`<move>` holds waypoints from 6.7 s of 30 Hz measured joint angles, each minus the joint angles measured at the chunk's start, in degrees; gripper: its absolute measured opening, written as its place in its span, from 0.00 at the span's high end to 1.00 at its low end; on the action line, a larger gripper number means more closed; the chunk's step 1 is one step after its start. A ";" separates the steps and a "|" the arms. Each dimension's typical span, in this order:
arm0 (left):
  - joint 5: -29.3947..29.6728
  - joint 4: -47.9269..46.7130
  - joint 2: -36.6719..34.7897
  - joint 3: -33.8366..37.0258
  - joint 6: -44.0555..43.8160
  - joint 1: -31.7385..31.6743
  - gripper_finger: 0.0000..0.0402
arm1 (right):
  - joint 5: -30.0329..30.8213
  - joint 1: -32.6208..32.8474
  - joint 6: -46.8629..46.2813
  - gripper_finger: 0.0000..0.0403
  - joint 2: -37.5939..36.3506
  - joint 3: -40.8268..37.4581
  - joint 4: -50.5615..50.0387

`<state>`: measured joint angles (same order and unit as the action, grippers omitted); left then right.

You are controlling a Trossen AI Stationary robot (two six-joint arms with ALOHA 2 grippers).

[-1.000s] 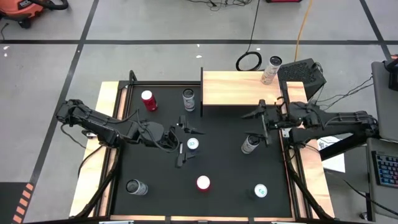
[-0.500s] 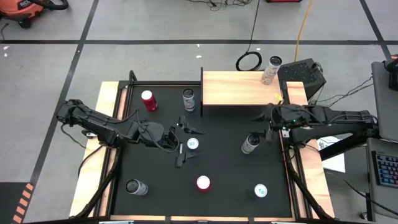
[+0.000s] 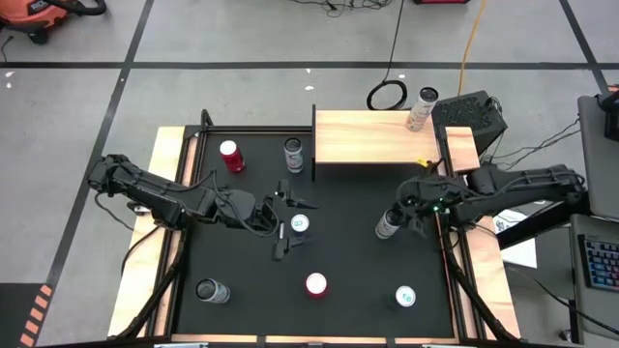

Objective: Place canned beverage on shelf
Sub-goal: Put the white-yellow soda can on the shelf aligned with the other white-yellow soda can

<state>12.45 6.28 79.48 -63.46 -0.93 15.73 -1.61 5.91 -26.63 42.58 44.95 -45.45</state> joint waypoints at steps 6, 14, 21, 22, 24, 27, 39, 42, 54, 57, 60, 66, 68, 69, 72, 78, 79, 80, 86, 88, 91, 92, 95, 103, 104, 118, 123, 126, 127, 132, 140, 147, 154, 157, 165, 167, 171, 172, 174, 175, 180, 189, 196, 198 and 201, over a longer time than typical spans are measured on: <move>0.00 0.00 0.00 0.00 0.02 0.00 0.08 | 3.32 2.15 -0.69 0.34 3.52 0.26 -1.99; 0.00 0.00 0.00 0.00 -0.02 0.00 0.08 | 2.88 4.50 -3.08 0.34 6.88 0.09 -2.65; 0.00 0.00 0.00 0.00 -0.04 0.00 0.08 | 3.52 5.69 -2.95 0.34 7.99 0.09 -2.47; 0.00 0.00 0.00 0.00 -0.04 0.00 0.08 | 4.56 5.67 -2.91 0.34 7.99 0.10 -2.36; 0.00 0.00 0.00 0.00 -0.04 0.00 0.08 | 6.99 5.67 -2.86 0.34 7.89 0.15 -2.31; 0.00 0.00 0.00 0.00 -0.04 0.00 0.08 | 10.52 5.65 -2.69 0.34 7.25 0.19 -2.65; 0.00 0.02 0.00 0.00 0.20 0.00 0.08 | 12.29 5.62 -1.13 0.34 4.27 7.73 -8.09; -0.01 0.02 0.00 0.00 0.17 0.00 0.08 | 12.26 5.62 -2.13 0.34 3.65 8.90 -7.79; -0.01 0.02 0.00 0.00 0.09 -0.01 0.08 | 11.89 5.62 -2.67 0.29 3.37 9.25 -7.56; -0.02 0.03 0.00 0.00 -0.16 -0.01 0.08 | 11.62 5.62 -2.64 0.24 3.37 9.25 -7.00; -0.01 0.02 0.00 0.00 -0.17 -0.01 0.08 | 9.44 5.60 -1.73 0.18 3.35 9.27 -6.65; 0.00 0.04 0.00 0.00 -0.20 -0.02 0.08 | 0.45 5.61 -1.40 0.09 3.35 9.27 -7.25; -0.02 0.04 0.00 0.00 -0.17 0.00 0.08 | -0.08 5.62 -2.25 0.08 3.35 9.27 -7.17; -0.02 0.04 0.00 0.00 -0.18 -0.02 0.08 | 0.02 5.62 -2.85 0.08 3.35 9.27 -7.17; -0.02 0.04 0.00 0.00 -0.17 0.00 0.08 | 0.03 5.61 -3.22 0.08 3.46 9.27 -7.21; -0.02 -0.10 0.00 0.00 -0.17 0.00 0.08 | 1.59 5.62 -2.71 0.08 5.29 9.29 -10.40; -0.02 -0.32 0.00 0.00 -0.17 0.00 0.08 | 2.06 5.60 -2.70 0.08 5.94 9.29 -11.50; -0.01 -0.59 0.00 0.00 -0.17 0.00 0.08 | 2.69 5.60 -2.71 0.08 6.72 9.29 -12.25; 0.00 -1.25 0.00 0.00 -0.16 0.00 0.08 | 3.18 5.60 -2.69 0.08 11.30 9.31 -11.35; -0.02 -1.27 -0.02 0.00 -0.17 0.00 0.08 | 3.26 5.60 -2.69 0.08 12.98 9.31 -12.10; -0.01 -1.27 -0.02 0.00 -0.17 0.00 0.08 | 3.43 5.60 -2.75 0.08 15.62 9.31 -12.72; -0.02 -1.27 -0.02 0.00 -0.17 0.00 0.08 | 3.51 5.60 -2.91 0.08 16.53 9.31 -12.72; -0.02 -1.27 -0.02 0.00 -0.17 0.00 0.08 | 5.02 5.62 -3.97 0.08 19.41 9.31 -12.74; -0.02 -1.28 -0.02 0.00 -0.15 0.00 0.08 | 4.62 5.62 -4.19 0.08 24.41 9.31 -12.67; -0.01 -1.29 -0.02 0.00 -0.15 0.00 0.08 | 4.61 5.62 -4.18 0.08 24.59 9.31 -12.66; -0.02 -1.27 -0.02 0.00 -0.12 0.00 0.08 | 4.19 5.60 -5.70 0.12 24.67 9.31 -12.14; -0.02 -1.27 -0.02 0.00 0.00 0.00 0.08 | 1.53 5.06 -5.75 0.12 24.67 9.31 -12.16; -0.02 -1.27 -0.02 0.00 0.26 0.00 0.08 | 1.58 5.03 -6.74 0.14 24.67 9.31 -12.24; -0.02 -1.27 -0.02 0.00 0.27 0.00 0.08 | 1.58 5.05 -7.14 0.16 24.67 9.31 -12.24; -0.02 -1.29 -0.02 0.00 0.28 0.00 0.08 | 1.72 5.03 -8.19 0.27 24.67 9.31 -14.27; -0.02 -1.29 -0.02 0.00 0.29 -0.01 0.08 | 1.59 5.06 -8.99 0.50 24.56 9.31 -17.82; -0.02 -1.29 -0.01 0.00 0.28 -0.02 0.08 | 0.06 5.06 -8.83 0.49 24.60 9.31 -17.92; -0.02 -1.29 -0.02 0.00 0.28 0.00 0.08 | -1.57 5.06 -7.58 0.34 24.64 9.29 -16.54; -0.02 -1.29 -0.01 0.00 0.22 -0.01 0.08 | -1.72 5.08 -6.68 0.32 24.64 9.25 -14.70; -0.02 -1.29 -0.02 0.00 0.25 0.00 0.08 | 0.23 5.08 -7.21 0.29 24.64 9.25 -12.59; -0.02 -1.31 -0.02 0.00 0.23 0.00 0.08 | 2.35 5.08 -7.94 0.28 24.64 9.25 -12.61; -0.02 -1.31 -0.02 0.00 0.26 0.00 0.08 | 4.68 5.08 -8.70 0.26 24.64 9.25 -12.40; -0.02 -1.31 -0.02 0.00 0.24 0.00 0.08 | 4.66 5.08 -8.70 0.26 24.64 9.25 -12.06; -0.02 -1.31 -0.02 0.00 0.22 0.00 0.08 | 4.60 5.06 -8.70 0.26 24.64 9.25 -10.82; -0.02 -1.31 -0.02 0.00 0.24 0.00 0.08 | 4.51 5.06 -8.69 0.26 24.64 9.25 -10.37; -0.02 -1.32 -0.01 0.00 0.20 0.00 0.08 | 4.49 5.06 -8.43 0.26 24.64 9.25 -10.04; -0.03 -1.63 -0.02 0.00 0.19 0.00 0.08 | 4.42 5.06 -6.97 0.26 24.62 9.25 -9.04; -0.04 -2.76 -0.02 0.00 0.11 0.00 0.08 | 4.53 5.06 -6.73 0.26 24.62 9.25 -6.90; -0.04 -2.78 -0.02 0.00 0.00 0.00 0.08 | 4.68 5.06 -6.73 0.26 24.62 9.25 -5.66; -0.04 -2.75 -0.02 0.00 0.00 0.00 0.08 | 6.45 5.08 -6.72 0.26 24.62 9.25 -4.84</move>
<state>12.40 3.53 79.47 -63.46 -0.93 15.73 4.83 10.98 -33.36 67.20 54.20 -50.28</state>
